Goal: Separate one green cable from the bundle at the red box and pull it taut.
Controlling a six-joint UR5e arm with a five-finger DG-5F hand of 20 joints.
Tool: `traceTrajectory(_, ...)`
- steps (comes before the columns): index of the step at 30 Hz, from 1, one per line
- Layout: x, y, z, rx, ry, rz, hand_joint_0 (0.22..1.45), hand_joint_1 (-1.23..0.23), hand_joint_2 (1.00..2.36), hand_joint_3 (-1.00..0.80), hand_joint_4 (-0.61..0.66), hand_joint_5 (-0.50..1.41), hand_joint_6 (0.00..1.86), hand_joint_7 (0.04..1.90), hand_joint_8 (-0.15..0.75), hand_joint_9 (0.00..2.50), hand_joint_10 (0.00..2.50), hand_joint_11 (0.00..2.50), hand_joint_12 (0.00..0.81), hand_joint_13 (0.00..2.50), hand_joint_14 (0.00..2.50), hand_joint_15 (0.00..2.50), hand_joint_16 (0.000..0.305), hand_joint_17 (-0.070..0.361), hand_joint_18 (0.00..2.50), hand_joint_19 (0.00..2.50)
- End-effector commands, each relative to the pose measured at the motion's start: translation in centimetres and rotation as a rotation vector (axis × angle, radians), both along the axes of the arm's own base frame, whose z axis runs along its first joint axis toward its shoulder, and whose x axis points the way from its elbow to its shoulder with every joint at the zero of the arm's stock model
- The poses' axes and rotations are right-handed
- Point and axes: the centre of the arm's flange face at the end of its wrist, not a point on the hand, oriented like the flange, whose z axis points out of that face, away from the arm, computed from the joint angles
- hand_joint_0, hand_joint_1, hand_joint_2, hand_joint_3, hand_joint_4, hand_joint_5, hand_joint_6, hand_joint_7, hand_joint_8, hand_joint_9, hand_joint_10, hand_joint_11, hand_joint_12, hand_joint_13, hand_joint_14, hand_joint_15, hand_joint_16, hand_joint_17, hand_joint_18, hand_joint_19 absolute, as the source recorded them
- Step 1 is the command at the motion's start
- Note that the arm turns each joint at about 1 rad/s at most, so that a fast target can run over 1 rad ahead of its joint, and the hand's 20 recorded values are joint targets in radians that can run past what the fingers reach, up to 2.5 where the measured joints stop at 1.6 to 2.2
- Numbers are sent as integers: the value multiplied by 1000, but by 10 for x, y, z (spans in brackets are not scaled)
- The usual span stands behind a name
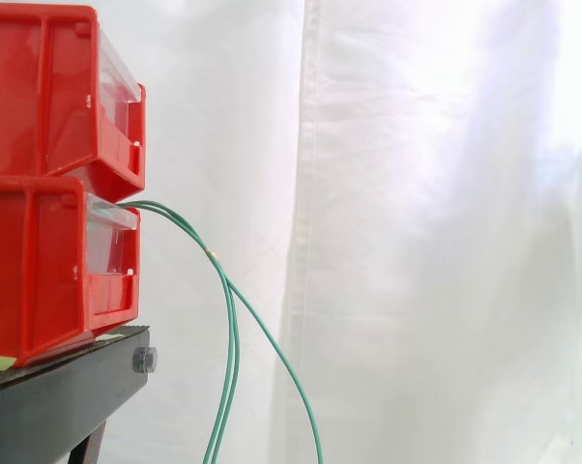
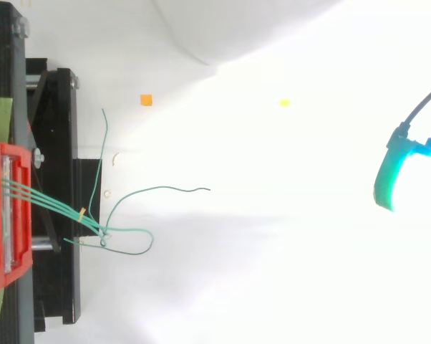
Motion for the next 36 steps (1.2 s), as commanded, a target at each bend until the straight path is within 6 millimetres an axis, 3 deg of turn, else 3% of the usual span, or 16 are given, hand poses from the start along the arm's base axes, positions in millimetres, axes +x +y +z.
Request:
traceTrajectory(1, -3, 0, -2, 1, 28, -1, 314, -365, 1000, -500, 111, -276, 501, 659, 438, 918, 0, 0, 496, 885, 0, 10, 99, 223, 1395, 0)
traceTrajectory(9, -6, -2, -4, 7, 52, -4, 310, -334, 1000, -500, 155, -286, 501, 652, 468, 1134, 0, 0, 517, 1154, 0, 2, 90, 202, 1694, 0)
traceTrajectory(16, -4, -10, -3, 51, 35, -88, 320, -333, 1000, -500, 172, -285, 501, 656, 423, 1332, 12, 286, 452, 1335, 11, 258, 77, 174, 1741, 0)
traceTrajectory(24, 0, -14, 1, 53, 5, -134, 325, -338, 1000, -500, 210, -278, 501, 660, 421, 1543, 16, 448, 459, 1455, 11, 279, 87, 196, 2039, 0)
traceTrajectory(36, 0, -17, 21, 124, 56, -154, 329, -353, 1000, -500, 226, -273, 501, 661, 401, 1650, 24, 662, 464, 1487, 11, 301, 86, 194, 2049, 0)
